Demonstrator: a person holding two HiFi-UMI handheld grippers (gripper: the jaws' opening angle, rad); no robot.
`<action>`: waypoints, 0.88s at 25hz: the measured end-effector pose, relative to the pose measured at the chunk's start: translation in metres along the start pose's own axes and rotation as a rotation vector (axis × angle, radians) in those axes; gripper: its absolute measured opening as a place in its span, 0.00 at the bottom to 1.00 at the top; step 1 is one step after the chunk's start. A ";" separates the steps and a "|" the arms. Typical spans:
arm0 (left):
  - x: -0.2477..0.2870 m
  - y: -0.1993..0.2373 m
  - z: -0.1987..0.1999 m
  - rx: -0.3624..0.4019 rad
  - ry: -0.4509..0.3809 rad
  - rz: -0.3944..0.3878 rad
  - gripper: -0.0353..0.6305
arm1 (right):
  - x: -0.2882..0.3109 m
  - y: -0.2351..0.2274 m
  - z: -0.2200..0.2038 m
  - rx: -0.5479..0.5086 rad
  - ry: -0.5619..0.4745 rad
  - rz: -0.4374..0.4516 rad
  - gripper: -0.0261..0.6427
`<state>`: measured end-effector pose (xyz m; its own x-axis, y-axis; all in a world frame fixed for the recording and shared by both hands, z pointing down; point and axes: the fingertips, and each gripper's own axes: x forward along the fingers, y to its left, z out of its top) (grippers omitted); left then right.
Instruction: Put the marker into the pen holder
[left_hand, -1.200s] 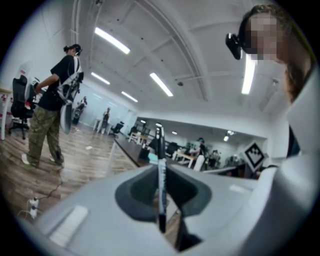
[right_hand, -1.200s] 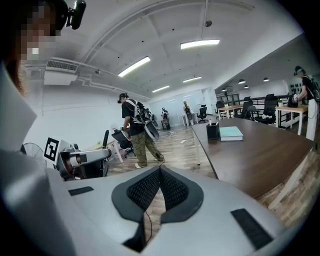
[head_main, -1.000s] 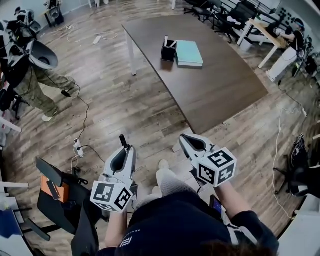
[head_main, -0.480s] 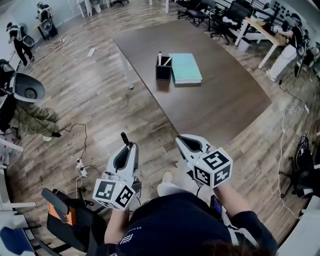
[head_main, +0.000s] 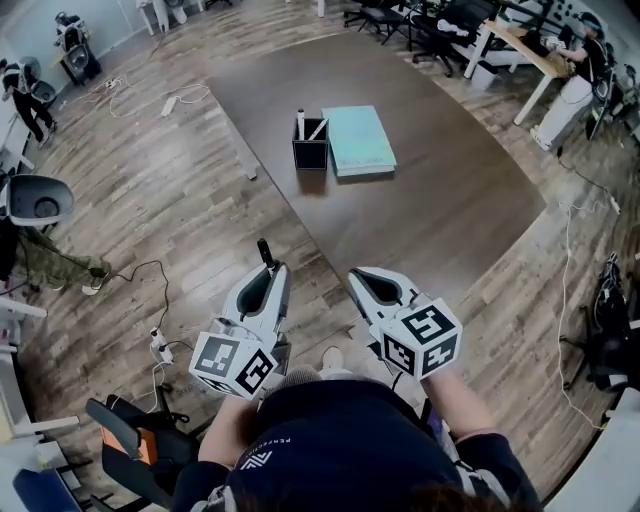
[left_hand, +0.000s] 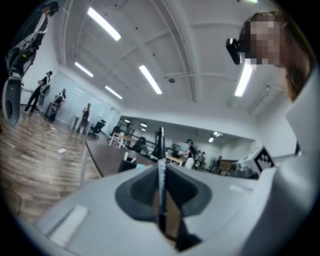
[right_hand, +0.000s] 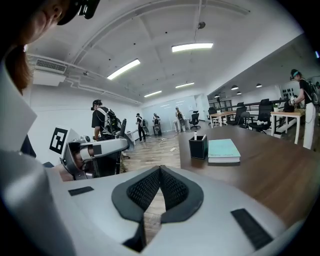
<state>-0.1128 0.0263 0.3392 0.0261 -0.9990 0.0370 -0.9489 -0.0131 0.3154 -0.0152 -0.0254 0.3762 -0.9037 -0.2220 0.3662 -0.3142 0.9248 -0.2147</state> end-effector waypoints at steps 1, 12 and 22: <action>0.005 0.001 0.000 -0.003 0.004 -0.005 0.12 | 0.002 -0.002 0.001 0.003 -0.002 -0.002 0.04; 0.067 0.016 0.008 -0.029 0.011 -0.057 0.13 | 0.013 -0.030 0.010 0.042 -0.017 -0.035 0.04; 0.147 0.052 0.026 0.008 0.046 -0.149 0.13 | 0.057 -0.076 0.025 0.114 -0.036 -0.113 0.04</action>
<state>-0.1662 -0.1223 0.3363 0.1813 -0.9829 0.0333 -0.9359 -0.1620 0.3127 -0.0503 -0.1161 0.3913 -0.8699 -0.3355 0.3614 -0.4436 0.8526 -0.2761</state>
